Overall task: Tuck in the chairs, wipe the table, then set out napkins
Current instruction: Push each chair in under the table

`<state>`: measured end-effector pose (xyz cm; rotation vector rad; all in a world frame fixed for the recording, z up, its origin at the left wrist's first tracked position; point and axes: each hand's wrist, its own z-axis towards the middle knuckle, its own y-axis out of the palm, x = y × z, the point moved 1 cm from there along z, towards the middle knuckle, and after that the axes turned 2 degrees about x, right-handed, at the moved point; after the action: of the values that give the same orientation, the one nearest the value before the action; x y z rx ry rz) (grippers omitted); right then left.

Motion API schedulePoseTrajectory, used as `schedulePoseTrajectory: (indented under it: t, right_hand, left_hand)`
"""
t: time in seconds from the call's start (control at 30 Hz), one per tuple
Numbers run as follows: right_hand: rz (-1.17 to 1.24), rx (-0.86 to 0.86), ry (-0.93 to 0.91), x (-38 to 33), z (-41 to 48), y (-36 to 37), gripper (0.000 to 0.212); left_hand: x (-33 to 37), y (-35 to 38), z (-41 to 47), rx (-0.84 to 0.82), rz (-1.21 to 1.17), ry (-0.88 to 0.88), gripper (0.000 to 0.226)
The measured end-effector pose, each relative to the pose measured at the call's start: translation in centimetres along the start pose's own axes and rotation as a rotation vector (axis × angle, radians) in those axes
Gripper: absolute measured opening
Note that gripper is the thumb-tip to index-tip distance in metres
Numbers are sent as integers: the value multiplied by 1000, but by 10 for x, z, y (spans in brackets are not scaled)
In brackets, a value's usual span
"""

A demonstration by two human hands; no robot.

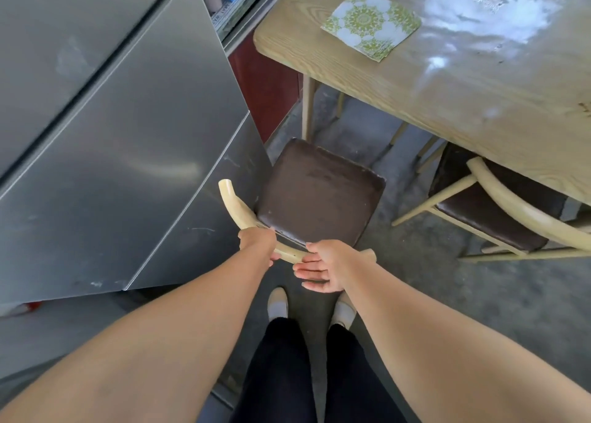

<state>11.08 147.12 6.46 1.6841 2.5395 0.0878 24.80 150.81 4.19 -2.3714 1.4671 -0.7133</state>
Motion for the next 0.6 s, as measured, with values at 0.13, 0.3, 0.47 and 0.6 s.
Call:
schedulePoseTrajectory:
  t: [0.13, 0.3, 0.47, 0.6]
  right_hand:
    - [77, 56, 33, 5, 8, 17, 31]
    - [308, 127, 46, 8, 21, 47, 23]
    - [593, 164, 28, 7, 33, 69, 30]
    - [774, 156, 48, 2, 42, 76, 36]
  left_hand:
    - [0, -4, 23, -74, 39, 72, 26]
    - [2, -20, 38, -72, 166, 27, 42]
    - [4, -25, 56, -99, 222, 52, 39]
    - [5, -23, 68, -144, 201, 40, 37]
